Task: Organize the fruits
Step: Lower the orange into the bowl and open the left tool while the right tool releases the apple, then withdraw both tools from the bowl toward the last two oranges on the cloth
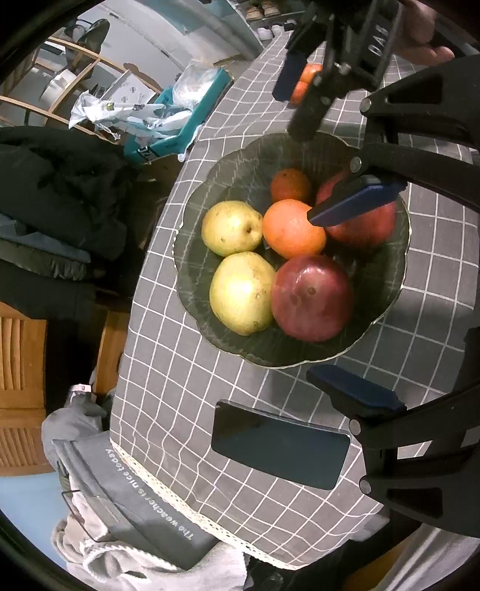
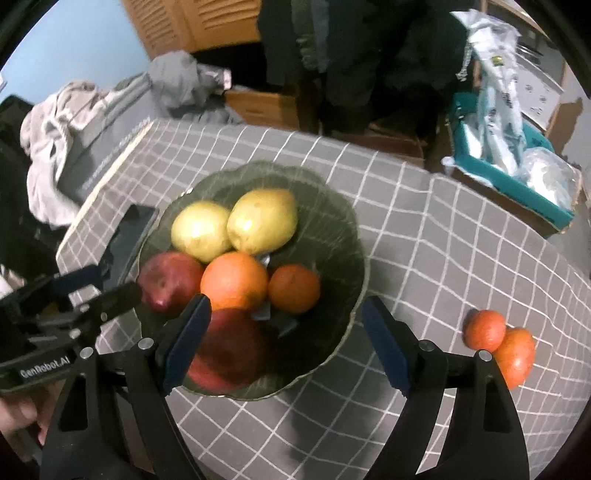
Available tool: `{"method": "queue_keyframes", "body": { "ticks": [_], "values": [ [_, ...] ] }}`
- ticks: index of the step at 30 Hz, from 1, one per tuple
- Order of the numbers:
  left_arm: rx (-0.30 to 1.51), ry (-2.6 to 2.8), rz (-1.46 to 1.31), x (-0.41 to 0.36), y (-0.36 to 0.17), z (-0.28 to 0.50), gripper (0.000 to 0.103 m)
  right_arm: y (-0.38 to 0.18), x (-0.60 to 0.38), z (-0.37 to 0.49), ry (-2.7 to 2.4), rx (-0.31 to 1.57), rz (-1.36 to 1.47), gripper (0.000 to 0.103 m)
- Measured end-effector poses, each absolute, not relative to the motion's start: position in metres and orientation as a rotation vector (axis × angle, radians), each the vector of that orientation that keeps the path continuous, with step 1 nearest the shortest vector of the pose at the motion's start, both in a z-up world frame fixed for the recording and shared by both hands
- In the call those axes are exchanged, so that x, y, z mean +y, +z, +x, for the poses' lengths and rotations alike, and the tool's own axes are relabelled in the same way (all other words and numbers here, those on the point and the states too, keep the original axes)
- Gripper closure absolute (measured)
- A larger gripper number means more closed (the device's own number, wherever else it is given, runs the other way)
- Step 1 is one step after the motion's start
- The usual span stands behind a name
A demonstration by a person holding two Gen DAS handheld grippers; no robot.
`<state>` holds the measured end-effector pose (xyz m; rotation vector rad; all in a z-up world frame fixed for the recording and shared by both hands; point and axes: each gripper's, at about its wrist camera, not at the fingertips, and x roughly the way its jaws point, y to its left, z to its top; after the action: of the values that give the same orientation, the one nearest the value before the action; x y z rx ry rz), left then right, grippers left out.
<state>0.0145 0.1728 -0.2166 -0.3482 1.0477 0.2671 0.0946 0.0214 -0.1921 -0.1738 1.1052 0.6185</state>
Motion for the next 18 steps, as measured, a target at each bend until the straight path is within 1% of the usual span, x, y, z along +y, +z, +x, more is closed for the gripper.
{"method": "queue_keyframes", "body": {
  "ticks": [12, 13, 15, 18],
  "values": [
    [0.969, 0.219, -0.315, 0.148, -0.180, 0.015, 0.024, -0.139, -0.011, 0.090, 0.513, 0.943, -0.200, 0.019],
    [0.959, 0.215, -0.309, 0.145, -0.175, 0.015, 0.024, -0.135, -0.014, 0.089, 0.509, 0.931, -0.200, 0.019],
    [0.933, 0.205, -0.293, 0.138, -0.165, 0.014, 0.020, -0.126, -0.018, 0.087, 0.497, 0.903, -0.204, 0.019],
    [0.894, 0.196, -0.263, 0.128, -0.150, 0.013, 0.018, -0.112, -0.029, 0.083, 0.482, 0.860, -0.198, 0.019]
  ]
}}
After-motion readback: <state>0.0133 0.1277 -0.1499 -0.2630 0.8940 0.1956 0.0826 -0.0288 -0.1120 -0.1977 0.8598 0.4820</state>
